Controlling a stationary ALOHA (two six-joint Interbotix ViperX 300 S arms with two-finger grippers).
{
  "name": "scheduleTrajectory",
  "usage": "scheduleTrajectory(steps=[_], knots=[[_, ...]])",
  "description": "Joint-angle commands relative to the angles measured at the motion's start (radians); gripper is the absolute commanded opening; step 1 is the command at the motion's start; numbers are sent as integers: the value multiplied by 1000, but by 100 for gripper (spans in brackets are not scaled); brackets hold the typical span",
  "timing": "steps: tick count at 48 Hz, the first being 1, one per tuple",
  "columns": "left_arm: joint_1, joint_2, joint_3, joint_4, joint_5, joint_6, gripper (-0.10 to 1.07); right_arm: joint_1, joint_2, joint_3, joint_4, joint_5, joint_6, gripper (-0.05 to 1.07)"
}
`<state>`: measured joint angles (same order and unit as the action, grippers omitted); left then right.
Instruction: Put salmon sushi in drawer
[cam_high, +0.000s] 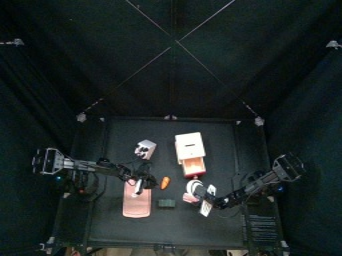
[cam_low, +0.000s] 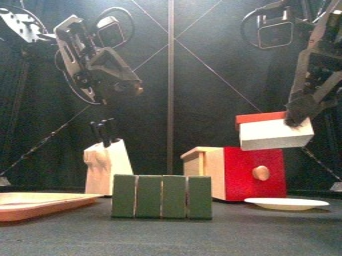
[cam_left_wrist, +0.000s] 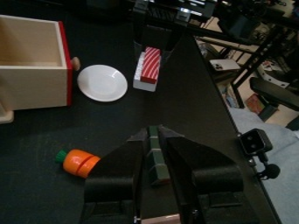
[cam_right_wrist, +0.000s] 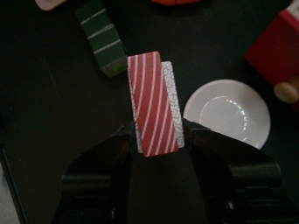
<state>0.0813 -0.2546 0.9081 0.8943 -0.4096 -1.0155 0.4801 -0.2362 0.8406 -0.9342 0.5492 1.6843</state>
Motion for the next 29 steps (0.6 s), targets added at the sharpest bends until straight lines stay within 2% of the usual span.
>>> scheduleTrajectory(steps=[1, 10, 21, 29], knots=[[3, -2, -12, -2, -3, 2, 62, -28, -44, -9, -11, 3, 0, 65], [3, 0, -11, -2, -3, 0, 62, -77, -63, -14, 14, 38, 2, 65], [3, 0, 2, -23, -3, 0, 62, -77, -77, -46, 20, 233, 0, 66], [3, 0, 6, -44, -3, 2, 62, -84, -126, -54, 11, 307, 0, 66]])
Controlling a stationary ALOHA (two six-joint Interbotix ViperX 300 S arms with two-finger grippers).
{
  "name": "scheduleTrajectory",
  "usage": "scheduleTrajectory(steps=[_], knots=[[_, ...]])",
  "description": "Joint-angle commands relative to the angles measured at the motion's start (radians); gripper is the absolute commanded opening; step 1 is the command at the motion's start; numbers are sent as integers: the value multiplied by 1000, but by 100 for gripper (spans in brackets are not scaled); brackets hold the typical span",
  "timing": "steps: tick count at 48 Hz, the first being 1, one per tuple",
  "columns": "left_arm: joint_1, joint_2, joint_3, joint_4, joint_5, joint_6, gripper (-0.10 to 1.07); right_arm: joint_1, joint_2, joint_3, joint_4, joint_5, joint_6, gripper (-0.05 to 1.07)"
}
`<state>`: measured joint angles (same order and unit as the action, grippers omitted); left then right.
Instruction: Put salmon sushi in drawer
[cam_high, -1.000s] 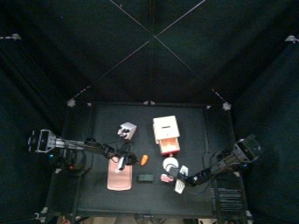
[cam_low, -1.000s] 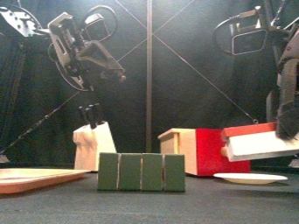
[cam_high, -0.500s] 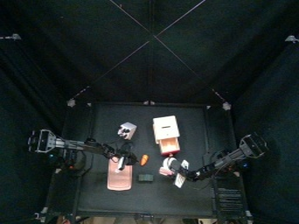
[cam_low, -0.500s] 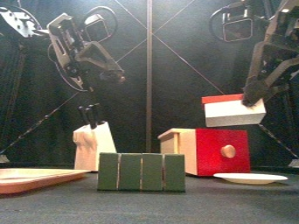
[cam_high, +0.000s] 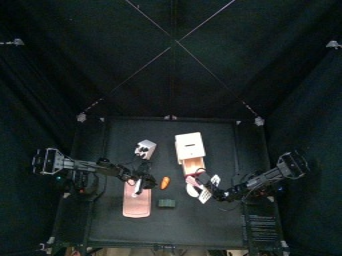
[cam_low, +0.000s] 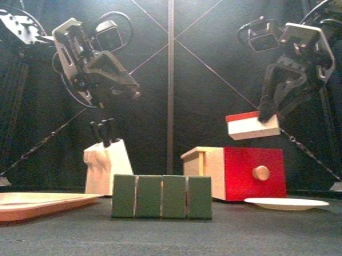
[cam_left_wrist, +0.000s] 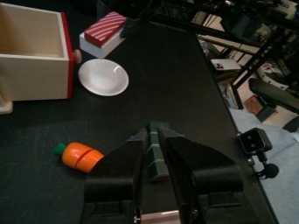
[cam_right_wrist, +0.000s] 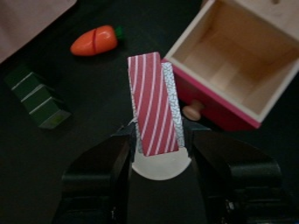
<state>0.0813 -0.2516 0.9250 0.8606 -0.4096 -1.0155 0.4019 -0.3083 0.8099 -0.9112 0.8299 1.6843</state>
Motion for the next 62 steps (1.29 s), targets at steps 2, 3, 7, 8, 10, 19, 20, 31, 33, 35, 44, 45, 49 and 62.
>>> scheduleTrajectory(steps=[2, 3, 7, 8, 10, 19, 20, 31, 33, 35, 44, 45, 49, 62], knots=[[3, -3, -12, -14, -3, 2, 62, -6, -74, -23, -20, 26, 0, 66], [3, -2, -11, -15, -3, 2, 62, -6, -84, -21, -25, 26, -2, 66], [3, -3, -9, -17, -3, 2, 62, -15, -129, -15, -43, 28, -2, 66], [3, -3, -9, -17, -3, 2, 62, -21, -141, -14, -46, 26, -2, 66], [3, -3, -9, -17, -3, 2, 62, -34, -164, -12, -48, 26, -2, 66], [3, 6, -11, -17, -3, 2, 62, -83, -261, -12, -52, 26, -23, 66], [3, 6, -11, -17, -3, 2, 62, -87, -268, -12, -49, 26, -37, 66], [5, 20, -15, -17, -3, 2, 62, -153, -313, -40, 15, 25, -262, 66], [3, 20, -15, -17, -3, 2, 62, -169, -316, -43, 26, 23, -310, 66], [3, 20, -15, -17, -3, 2, 62, -186, -321, -41, 34, 15, -359, 66], [5, 20, -15, -17, -3, 2, 62, -281, -336, -17, 61, -98, -565, 66], [3, 20, -15, -17, -3, 2, 62, -291, -336, -9, 64, -120, -580, 66], [3, 20, -14, -17, -3, 2, 62, -353, -342, 31, 81, -216, -629, 67], [5, 23, -12, -18, -3, 2, 62, -568, -327, 167, 110, -517, -673, 69]])
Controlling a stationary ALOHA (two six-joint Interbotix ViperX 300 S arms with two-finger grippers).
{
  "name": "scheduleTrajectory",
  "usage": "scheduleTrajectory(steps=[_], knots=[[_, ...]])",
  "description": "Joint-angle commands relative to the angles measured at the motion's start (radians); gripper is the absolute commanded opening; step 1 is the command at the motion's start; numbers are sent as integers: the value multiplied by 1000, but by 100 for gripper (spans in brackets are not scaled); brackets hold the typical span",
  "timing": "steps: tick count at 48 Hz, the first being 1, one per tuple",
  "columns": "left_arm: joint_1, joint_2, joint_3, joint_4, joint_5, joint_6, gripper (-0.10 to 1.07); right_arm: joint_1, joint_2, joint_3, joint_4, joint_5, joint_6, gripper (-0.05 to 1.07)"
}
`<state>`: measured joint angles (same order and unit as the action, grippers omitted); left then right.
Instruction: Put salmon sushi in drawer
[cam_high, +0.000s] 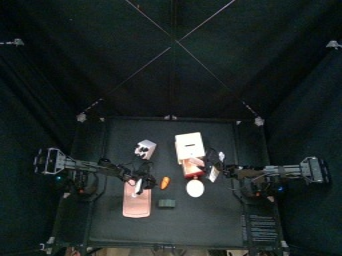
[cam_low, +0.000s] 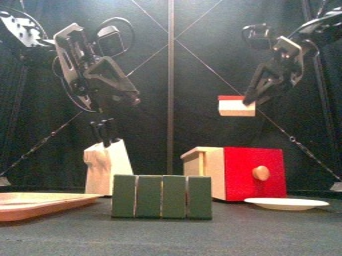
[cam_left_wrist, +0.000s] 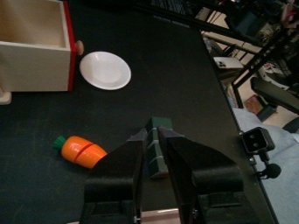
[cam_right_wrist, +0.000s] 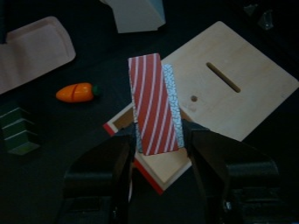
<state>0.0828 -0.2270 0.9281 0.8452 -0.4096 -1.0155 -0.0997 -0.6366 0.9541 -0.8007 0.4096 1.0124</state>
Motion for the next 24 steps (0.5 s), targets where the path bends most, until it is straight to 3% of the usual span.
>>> scheduleTrajectory(steps=[1, 9, 24], knots=[[3, -2, -15, -2, -3, 2, 62, -77, 5, 31, -2, -114, -2, 69], [5, 0, -14, -2, -3, 2, 62, -112, 34, 75, -8, -189, -3, 69], [6, 0, -14, -2, -3, 2, 62, -89, 118, 77, -15, -189, -3, 69]])
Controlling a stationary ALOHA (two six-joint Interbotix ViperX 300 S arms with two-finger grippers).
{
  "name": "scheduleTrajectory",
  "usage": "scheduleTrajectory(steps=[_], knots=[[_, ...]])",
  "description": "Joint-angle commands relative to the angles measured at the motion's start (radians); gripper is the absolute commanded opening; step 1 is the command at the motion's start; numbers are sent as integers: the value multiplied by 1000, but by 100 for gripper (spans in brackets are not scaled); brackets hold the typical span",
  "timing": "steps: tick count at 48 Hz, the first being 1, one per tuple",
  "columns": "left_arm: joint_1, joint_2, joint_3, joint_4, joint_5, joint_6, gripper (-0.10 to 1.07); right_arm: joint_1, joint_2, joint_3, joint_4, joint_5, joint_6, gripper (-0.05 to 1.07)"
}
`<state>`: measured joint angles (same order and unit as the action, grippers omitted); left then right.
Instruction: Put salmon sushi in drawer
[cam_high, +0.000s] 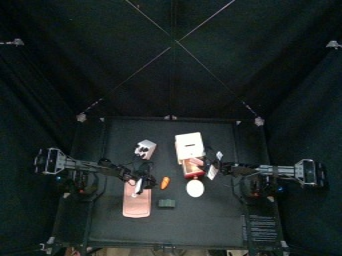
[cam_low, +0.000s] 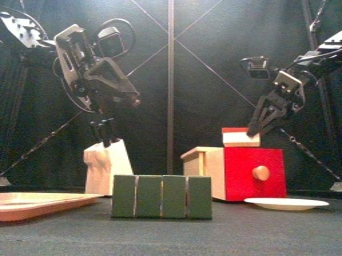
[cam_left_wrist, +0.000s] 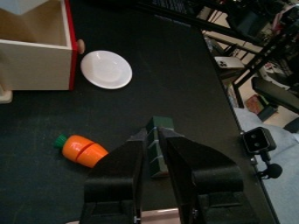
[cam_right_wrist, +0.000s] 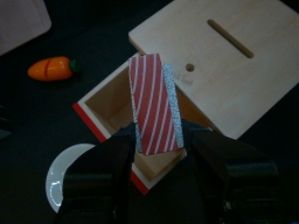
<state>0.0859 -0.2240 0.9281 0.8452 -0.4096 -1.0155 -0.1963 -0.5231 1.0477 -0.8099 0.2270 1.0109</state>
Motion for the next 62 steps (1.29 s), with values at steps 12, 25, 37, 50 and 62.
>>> scheduleTrajectory(steps=[12, 25, 37, 50, 62], knots=[[3, -3, -12, -2, -3, 2, 62, 18, 18, -18, -2, -6, 0, 69], [3, -3, -12, -2, -3, 2, 62, 46, 35, -20, -5, -6, -2, 69], [3, -3, -12, -3, -3, 2, 62, 40, 69, -32, -14, -5, -2, 69], [5, -2, -8, -2, -3, 3, 62, 25, 72, -40, -15, 2, -2, 69], [5, -2, -8, 0, -3, 3, 62, 28, 74, -60, -25, 37, -14, 69]])
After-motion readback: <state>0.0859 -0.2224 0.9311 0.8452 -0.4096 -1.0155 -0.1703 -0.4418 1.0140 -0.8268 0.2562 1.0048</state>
